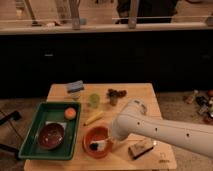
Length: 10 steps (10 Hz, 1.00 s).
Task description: Wipe red bowl with brush
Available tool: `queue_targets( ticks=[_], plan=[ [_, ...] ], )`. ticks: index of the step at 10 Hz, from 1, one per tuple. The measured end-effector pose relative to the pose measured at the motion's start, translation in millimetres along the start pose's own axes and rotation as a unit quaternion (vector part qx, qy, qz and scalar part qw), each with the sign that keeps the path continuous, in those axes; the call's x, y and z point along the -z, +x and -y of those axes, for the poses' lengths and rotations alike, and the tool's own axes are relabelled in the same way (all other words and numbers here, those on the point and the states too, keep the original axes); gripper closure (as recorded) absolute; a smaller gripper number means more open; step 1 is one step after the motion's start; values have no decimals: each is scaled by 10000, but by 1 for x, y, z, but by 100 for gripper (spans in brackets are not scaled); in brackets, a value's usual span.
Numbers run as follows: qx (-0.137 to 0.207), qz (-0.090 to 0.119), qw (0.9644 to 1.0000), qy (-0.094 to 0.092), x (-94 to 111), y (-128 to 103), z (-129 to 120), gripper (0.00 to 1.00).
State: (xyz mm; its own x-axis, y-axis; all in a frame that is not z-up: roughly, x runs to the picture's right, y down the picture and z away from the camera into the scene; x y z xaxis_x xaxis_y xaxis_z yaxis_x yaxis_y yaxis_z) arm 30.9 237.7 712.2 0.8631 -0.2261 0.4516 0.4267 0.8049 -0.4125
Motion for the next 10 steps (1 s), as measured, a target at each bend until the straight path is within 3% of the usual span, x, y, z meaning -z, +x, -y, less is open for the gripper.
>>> queue_targets(
  ticks=[2,4,6,8,10],
  plan=[
    [-12,-226,9995,218,2,2,-2,100],
    [-63,-527,9969,573,5,7,1,100],
    [-110,-724,9946,740,6,11,3,100],
    [-54,-967,9923,771,0,13,14,100],
    [131,-1185,9908,636,-14,3,23,100]
  ],
)
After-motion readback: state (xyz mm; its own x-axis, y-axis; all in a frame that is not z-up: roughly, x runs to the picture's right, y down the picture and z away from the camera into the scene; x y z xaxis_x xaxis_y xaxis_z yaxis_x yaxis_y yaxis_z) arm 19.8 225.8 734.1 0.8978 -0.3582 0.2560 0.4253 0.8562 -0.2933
